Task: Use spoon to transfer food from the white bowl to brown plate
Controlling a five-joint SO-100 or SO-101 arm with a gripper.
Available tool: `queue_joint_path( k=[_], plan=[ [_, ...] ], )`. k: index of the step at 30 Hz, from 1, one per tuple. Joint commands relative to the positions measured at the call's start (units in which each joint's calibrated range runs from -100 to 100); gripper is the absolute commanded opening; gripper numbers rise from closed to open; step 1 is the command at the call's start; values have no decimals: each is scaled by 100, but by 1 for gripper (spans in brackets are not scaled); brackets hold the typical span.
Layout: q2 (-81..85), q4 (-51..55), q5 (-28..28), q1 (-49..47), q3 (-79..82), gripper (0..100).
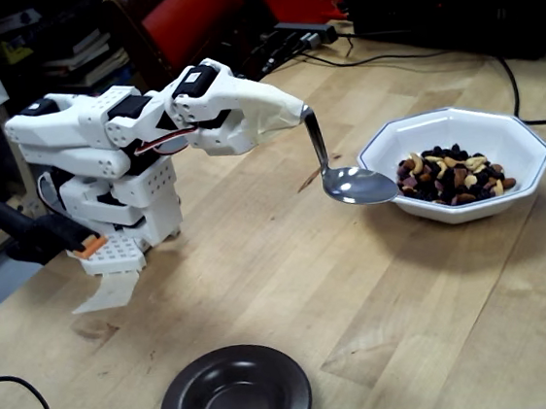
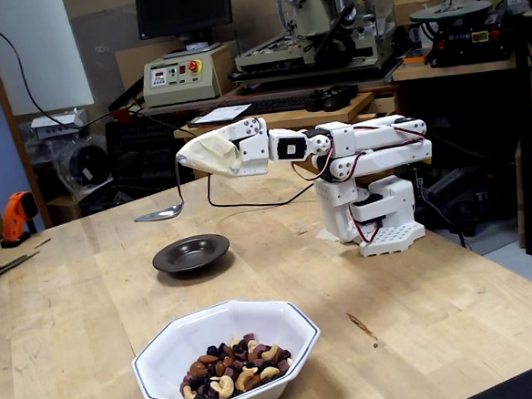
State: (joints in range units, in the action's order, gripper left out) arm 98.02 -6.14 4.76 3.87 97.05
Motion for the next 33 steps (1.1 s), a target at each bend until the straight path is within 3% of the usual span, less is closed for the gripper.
queue_joint_path(
  k=[1,33],
  plan=[
    [-8,-58,10,-2,47,4],
    [-8,-66,-186,-2,3,4]
  ],
)
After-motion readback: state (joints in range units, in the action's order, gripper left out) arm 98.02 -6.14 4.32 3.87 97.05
